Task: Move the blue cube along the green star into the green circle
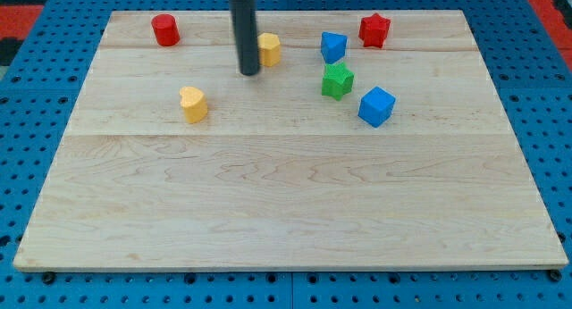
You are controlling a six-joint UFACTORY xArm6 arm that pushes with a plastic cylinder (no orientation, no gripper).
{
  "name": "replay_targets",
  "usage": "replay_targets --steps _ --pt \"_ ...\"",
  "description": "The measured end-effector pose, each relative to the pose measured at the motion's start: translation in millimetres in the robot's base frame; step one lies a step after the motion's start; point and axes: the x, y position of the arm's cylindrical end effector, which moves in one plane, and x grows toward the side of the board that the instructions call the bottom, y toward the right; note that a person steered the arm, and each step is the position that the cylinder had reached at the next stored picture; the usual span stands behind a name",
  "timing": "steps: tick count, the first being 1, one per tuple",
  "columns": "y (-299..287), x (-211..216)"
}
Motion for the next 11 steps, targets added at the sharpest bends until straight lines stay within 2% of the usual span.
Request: replay_targets --steps 1,2,3,4,5,6,7,9,11 --pt "32 47" --pt "96 106" --pt "164 124" --pt "173 90" --pt "143 62" --pt "118 0" --pt "84 -27" --pt "61 -55" --pt "61 -111"
